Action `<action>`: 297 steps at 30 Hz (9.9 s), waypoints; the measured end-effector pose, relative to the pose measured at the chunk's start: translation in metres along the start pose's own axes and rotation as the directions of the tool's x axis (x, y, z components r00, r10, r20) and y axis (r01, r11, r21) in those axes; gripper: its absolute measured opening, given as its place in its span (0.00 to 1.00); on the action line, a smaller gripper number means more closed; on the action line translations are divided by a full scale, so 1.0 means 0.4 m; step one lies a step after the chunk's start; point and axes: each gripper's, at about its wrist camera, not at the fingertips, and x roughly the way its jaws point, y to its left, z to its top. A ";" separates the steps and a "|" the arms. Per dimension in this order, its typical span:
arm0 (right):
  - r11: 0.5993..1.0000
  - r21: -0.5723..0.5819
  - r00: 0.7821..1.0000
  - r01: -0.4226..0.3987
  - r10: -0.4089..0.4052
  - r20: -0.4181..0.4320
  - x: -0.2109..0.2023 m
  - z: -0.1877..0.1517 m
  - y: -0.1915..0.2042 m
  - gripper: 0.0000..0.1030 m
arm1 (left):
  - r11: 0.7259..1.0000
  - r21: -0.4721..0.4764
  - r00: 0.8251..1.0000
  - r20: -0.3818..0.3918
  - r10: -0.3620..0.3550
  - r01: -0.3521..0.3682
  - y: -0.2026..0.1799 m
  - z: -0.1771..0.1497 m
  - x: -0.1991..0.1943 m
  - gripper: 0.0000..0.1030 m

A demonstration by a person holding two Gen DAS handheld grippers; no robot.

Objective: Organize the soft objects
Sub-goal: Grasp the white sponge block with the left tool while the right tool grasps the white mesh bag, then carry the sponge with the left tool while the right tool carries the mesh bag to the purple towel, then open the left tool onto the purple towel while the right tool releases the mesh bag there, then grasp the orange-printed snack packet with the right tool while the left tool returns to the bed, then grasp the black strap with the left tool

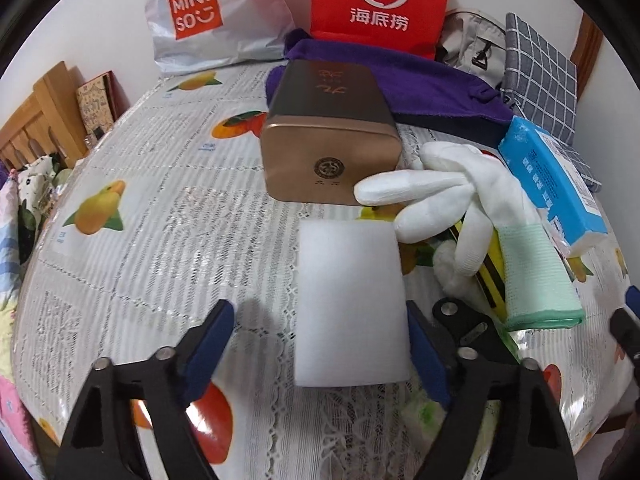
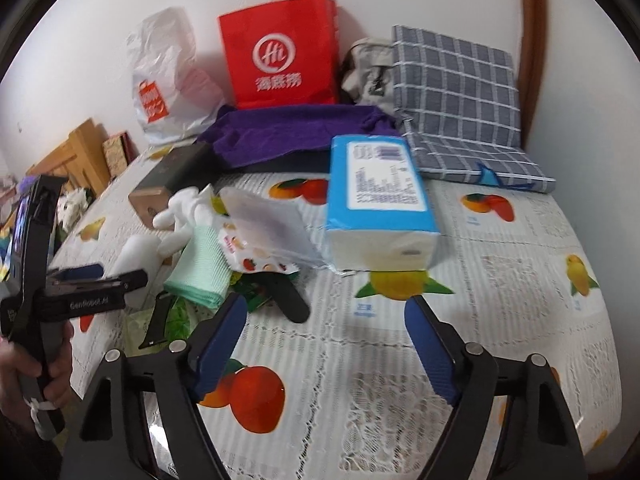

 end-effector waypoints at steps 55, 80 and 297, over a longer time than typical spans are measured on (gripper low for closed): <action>0.981 0.025 0.981 -0.193 0.193 0.010 -0.084 0.053 -0.006 0.02 | 0.998 -0.053 0.999 0.035 -0.031 0.032 0.081 -0.012 -0.049 0.46; 1.000 -0.023 0.994 0.020 -0.023 -0.109 0.104 -0.115 -0.052 0.94 | 0.998 -0.058 0.998 0.057 -0.023 0.026 0.069 -0.024 -0.079 0.46; 0.978 0.076 0.979 -0.195 0.198 -0.039 0.055 -0.068 -0.092 0.05 | 0.966 0.105 0.969 -0.108 -0.224 0.235 -0.130 -0.037 -0.040 0.74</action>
